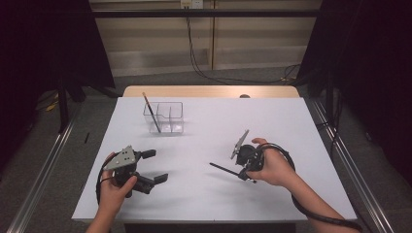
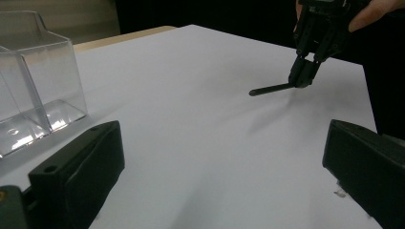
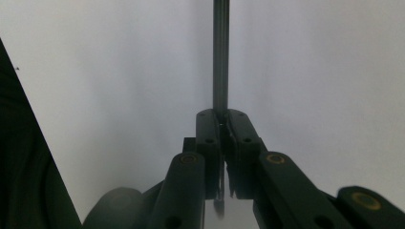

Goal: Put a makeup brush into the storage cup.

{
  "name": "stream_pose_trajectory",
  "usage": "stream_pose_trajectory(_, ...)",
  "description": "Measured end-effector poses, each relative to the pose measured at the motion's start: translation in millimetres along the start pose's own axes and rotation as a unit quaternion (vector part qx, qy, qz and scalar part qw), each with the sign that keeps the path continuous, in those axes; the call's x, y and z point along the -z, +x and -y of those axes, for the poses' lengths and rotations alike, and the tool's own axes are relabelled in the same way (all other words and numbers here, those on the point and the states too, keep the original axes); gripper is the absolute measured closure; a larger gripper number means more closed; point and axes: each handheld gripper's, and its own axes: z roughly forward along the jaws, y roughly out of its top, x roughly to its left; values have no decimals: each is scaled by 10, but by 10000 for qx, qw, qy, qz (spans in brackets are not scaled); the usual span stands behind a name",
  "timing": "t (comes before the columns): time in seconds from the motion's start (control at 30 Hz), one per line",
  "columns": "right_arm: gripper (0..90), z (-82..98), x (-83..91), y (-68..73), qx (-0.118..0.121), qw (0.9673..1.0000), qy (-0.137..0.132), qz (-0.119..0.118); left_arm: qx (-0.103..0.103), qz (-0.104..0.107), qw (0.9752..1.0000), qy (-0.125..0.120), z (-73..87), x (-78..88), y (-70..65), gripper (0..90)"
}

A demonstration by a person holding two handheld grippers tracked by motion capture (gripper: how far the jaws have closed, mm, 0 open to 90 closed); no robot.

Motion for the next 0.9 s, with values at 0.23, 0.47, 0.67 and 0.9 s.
stream_pose_trajectory(0.23,852,-144,-12,56,206,9997,-36,-94,-2,16,10000,6,-6,-9,-5,4)
stream_pose_trajectory(0.47,852,-270,-28,103,352,9992,-103,-143,-12,49,10000,33,-8,-26,-17,4)
stream_pose_trajectory(0.67,852,-343,-53,133,512,9984,-134,-205,-16,71,10000,46,-13,-34,-23,4)
stream_pose_trajectory(0.9,852,-391,-55,158,596,9978,-158,-230,-42,89,9999,54,-39,-48,-31,4)
